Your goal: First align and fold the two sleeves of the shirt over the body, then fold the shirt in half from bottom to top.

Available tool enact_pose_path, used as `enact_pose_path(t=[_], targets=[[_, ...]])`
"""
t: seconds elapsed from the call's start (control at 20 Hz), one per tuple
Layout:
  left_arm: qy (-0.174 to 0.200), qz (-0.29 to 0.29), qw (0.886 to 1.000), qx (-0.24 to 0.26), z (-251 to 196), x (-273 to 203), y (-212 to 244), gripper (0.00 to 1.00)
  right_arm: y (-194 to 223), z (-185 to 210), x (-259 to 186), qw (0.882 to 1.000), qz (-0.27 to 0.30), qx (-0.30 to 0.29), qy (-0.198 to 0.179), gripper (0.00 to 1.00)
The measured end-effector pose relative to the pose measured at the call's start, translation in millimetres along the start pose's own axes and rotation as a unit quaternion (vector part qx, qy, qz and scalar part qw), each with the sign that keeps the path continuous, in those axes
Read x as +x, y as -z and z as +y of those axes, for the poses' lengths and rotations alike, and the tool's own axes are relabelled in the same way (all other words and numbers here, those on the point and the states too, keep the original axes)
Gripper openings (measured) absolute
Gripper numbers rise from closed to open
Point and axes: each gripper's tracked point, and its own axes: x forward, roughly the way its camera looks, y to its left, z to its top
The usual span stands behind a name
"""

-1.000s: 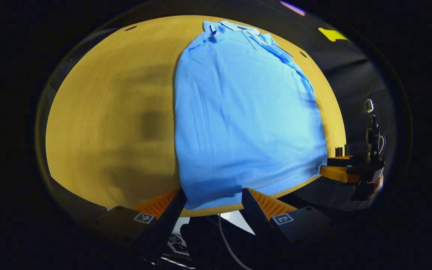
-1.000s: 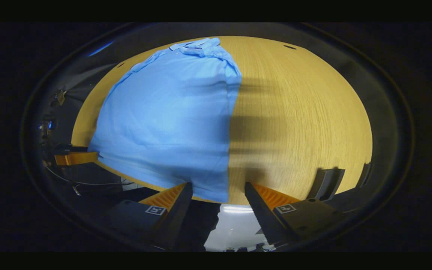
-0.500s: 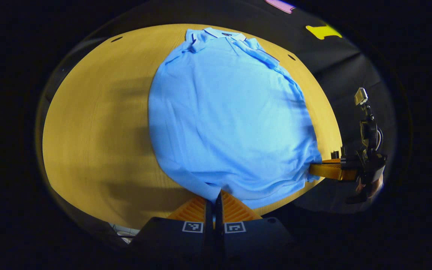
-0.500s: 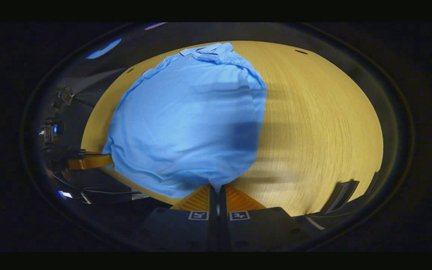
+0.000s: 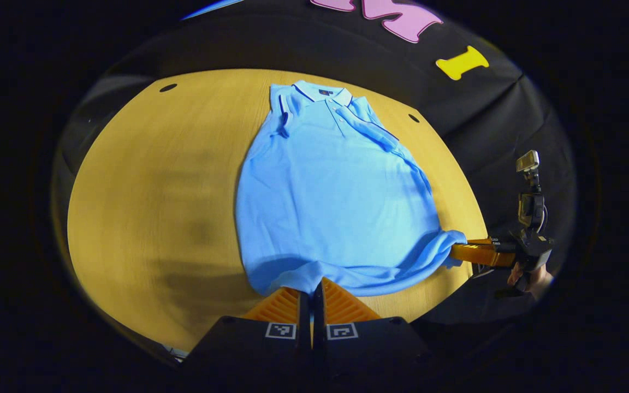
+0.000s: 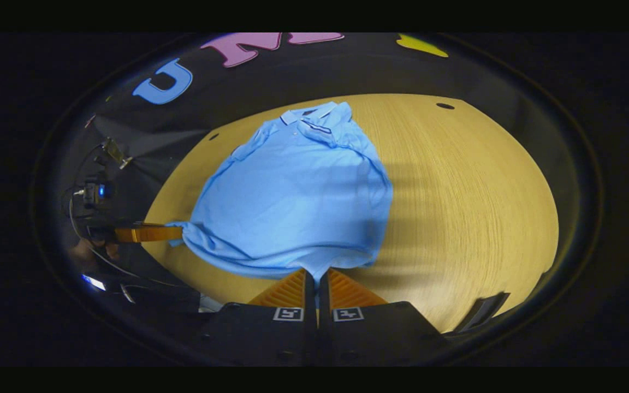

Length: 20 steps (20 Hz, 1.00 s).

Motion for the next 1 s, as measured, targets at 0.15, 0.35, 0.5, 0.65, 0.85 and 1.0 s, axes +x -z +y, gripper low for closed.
enact_pose_path(t=[0.15,0.35,0.5,0.65,0.85,1.0], targets=[[0.007,-0.016,1.0,0.001,-1.3,2.5,-19.1,0.06,-28.9,9.0,11.0,0.998,-0.03,0.039,-0.039,0.0],[0.012,-0.045,0.999,0.007,-4.1,5.7,-57.0,0.06,-69.5,13.0,27.1,0.993,-0.066,0.062,-0.071,0.05],[0.01,-0.077,0.997,0.003,-1.5,6.9,-100.8,0.06,-110.1,10.0,30.8,0.99,-0.094,0.073,-0.081,0.0],[0.007,-0.117,0.993,-0.001,3.6,6.6,-157.1,0.06,-161.8,6.9,29.4,0.986,-0.132,0.058,-0.086,0.05],[-0.006,-0.168,0.986,0.001,18.3,12.1,-235.0,0.06,-253.1,13.0,38.3,0.979,-0.18,0.03,-0.091,0.05],[-0.026,-0.204,0.979,0.01,33.3,23.1,-288.6,0.06,-316.2,13.9,61.1,0.973,-0.211,-0.001,-0.088,0.02]])
